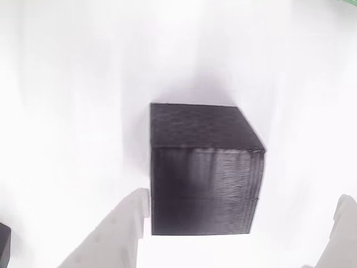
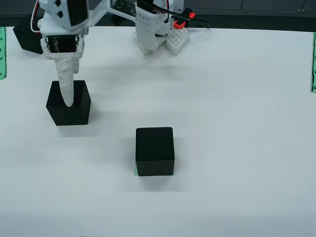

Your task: Stack 3 Blocks on the chosen place.

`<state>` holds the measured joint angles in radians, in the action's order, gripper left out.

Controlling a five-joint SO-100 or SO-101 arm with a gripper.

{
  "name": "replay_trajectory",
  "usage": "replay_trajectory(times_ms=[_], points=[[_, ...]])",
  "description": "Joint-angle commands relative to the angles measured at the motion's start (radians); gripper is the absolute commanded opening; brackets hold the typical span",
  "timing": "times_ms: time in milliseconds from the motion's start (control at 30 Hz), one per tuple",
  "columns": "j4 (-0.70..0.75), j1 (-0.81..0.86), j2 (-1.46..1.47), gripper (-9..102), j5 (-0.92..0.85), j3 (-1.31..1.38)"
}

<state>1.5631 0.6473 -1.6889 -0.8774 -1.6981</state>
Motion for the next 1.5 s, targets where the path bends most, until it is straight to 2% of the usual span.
replay_trajectory(times_ms=[0,167,700,900,1100,1467], points=[[0.009,0.055,0.025,42,-0.081,0.026],[0.003,0.101,0.08,42,-0.127,0.029],[0.009,0.081,0.325,40,-0.114,0.213],[0.009,0.058,0.347,35,-0.106,0.201],[0.009,0.046,0.348,25,-0.095,0.187],[0.009,0.031,0.199,24,-0.081,0.121]])
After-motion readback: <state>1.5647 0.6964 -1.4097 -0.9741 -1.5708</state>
